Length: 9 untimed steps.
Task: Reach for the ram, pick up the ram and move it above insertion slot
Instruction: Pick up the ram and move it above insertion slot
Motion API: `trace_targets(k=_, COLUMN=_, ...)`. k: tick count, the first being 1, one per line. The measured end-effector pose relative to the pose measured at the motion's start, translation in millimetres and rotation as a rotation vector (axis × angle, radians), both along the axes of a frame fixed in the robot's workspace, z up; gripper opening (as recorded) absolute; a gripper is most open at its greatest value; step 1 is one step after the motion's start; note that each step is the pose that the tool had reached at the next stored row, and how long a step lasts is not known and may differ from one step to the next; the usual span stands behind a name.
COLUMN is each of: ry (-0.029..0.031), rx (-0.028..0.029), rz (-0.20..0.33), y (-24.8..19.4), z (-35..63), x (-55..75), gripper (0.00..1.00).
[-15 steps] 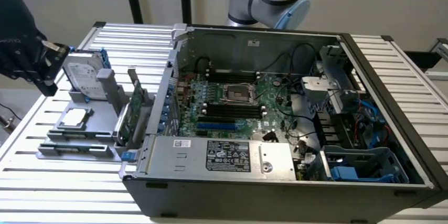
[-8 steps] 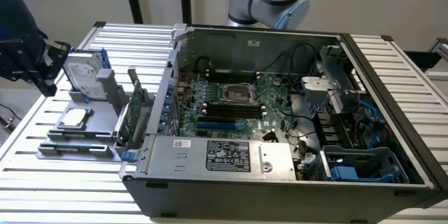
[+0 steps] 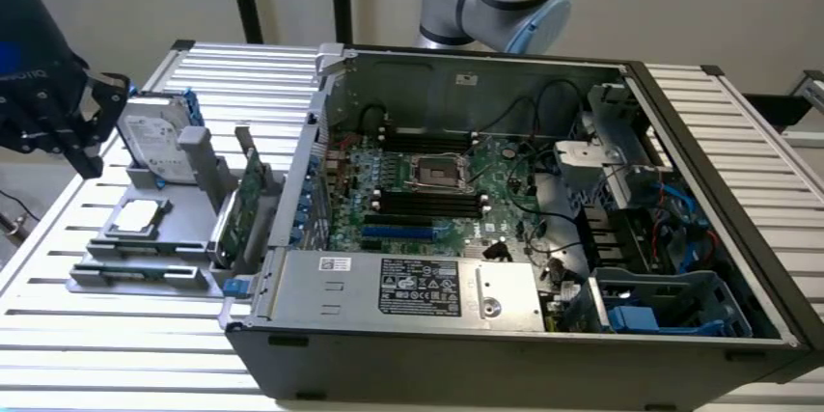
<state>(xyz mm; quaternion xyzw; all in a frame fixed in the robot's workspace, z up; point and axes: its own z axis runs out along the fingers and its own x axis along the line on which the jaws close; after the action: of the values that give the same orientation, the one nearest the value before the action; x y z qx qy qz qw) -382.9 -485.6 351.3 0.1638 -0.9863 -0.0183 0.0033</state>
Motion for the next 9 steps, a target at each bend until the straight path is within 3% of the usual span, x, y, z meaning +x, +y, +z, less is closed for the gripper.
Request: trace_targets(k=9, ry=0.0, rx=0.0, rz=0.165, y=0.0, z=-1.4, x=0.0, gripper=0.11)
